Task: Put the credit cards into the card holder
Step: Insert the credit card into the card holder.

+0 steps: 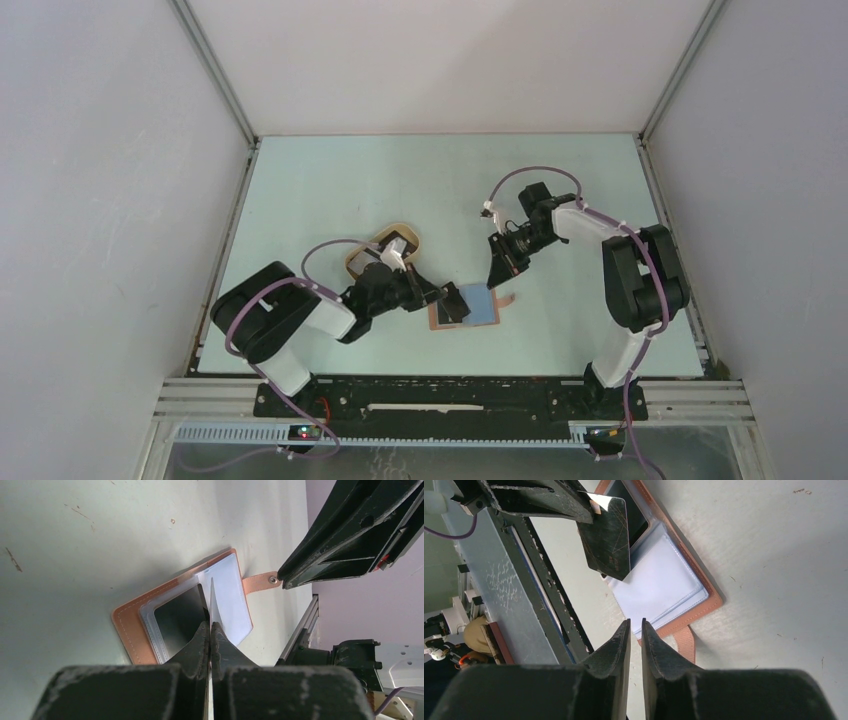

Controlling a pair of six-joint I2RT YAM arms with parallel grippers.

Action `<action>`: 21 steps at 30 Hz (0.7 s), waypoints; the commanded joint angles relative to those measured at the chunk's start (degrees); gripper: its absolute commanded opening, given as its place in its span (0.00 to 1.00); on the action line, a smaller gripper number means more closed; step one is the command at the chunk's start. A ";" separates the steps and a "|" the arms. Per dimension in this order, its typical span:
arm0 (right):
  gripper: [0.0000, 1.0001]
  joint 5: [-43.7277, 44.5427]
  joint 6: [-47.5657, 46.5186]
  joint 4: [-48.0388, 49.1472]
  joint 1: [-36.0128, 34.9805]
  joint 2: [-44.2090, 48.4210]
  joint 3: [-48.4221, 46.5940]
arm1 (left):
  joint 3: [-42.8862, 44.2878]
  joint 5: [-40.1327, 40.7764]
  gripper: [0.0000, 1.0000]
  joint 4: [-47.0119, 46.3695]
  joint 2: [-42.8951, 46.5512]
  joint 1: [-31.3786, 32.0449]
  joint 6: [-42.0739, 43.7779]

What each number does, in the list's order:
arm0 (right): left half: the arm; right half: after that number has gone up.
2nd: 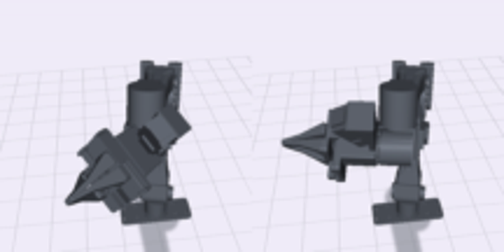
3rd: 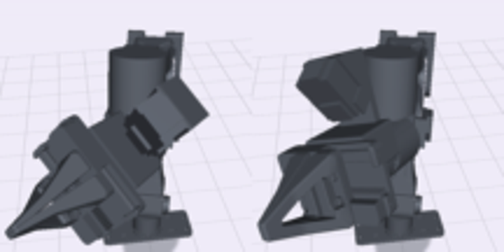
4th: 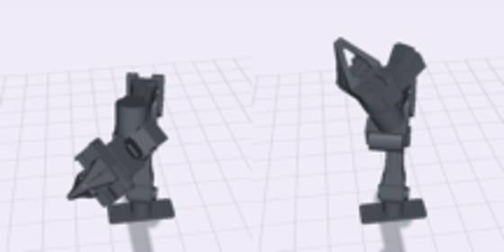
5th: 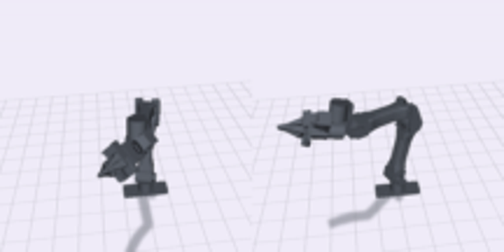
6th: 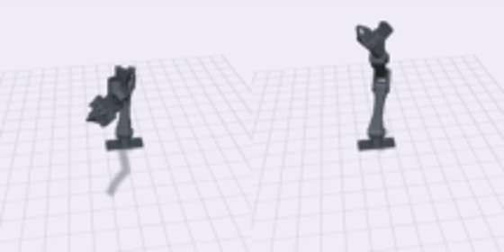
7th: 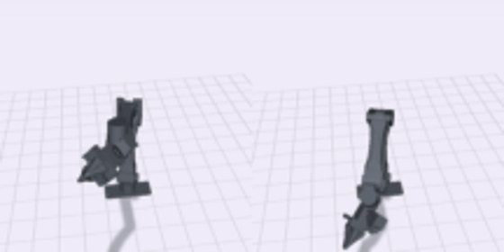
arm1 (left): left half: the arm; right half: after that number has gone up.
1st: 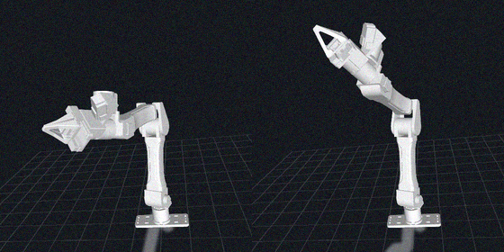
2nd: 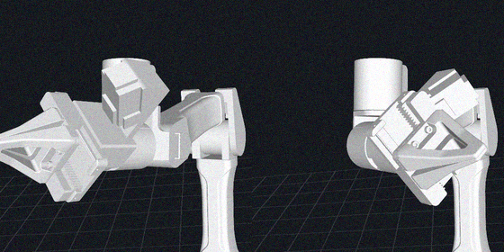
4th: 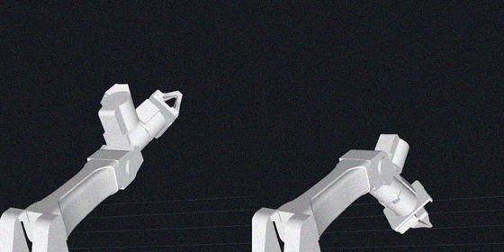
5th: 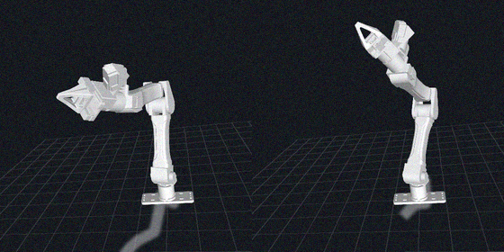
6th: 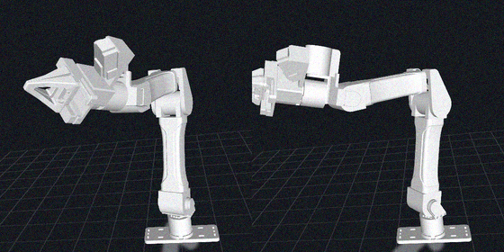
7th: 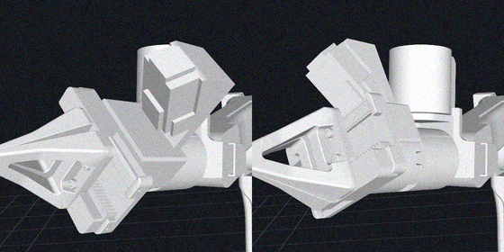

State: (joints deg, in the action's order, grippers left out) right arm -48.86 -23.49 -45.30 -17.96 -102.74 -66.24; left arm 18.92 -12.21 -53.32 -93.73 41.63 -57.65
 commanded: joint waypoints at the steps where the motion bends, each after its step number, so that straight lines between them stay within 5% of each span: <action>1: 0.21 1.77 0.93 1.07 -0.95 -0.45 -0.56 | 3.42 -0.60 0.00 4.89 -0.40 0.23 0.13; 21: 0.14 9.84 3.57 1.54 -5.25 -5.19 -1.98 | 10.79 -2.54 0.00 23.79 0.87 0.31 5.93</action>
State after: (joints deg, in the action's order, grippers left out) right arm -40.58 -20.69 -43.94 -22.74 -107.83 -66.26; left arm 26.89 -13.82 -35.81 -93.71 41.63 -55.90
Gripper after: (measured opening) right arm 0.140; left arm 0.009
